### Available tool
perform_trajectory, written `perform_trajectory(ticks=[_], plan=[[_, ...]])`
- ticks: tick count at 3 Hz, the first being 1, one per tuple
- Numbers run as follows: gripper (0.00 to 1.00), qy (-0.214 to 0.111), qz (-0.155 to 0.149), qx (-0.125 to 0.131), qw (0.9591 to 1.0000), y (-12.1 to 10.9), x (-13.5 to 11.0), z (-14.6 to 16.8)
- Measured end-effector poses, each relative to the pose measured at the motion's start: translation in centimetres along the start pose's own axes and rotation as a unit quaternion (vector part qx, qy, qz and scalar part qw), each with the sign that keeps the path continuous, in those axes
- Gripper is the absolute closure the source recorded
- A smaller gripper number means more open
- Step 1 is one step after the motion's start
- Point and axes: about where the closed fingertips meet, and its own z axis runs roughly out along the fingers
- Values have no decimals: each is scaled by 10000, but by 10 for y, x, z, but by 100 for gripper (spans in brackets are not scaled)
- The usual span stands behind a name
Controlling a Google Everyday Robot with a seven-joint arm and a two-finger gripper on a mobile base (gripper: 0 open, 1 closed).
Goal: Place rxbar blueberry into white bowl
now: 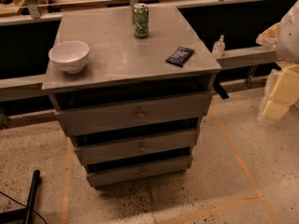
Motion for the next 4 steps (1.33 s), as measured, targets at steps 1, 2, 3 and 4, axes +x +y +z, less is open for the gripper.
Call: perform_trajectory(ticks=[1, 2, 3, 4], plan=[[0, 0, 0, 1, 10000, 0, 0, 0], [0, 132, -459, 65, 9988, -18, -2, 9], [0, 301, -1363, 64, 9902, -66, -12, 36], [0, 350, -2380, -150, 9705, -122, -38, 75]])
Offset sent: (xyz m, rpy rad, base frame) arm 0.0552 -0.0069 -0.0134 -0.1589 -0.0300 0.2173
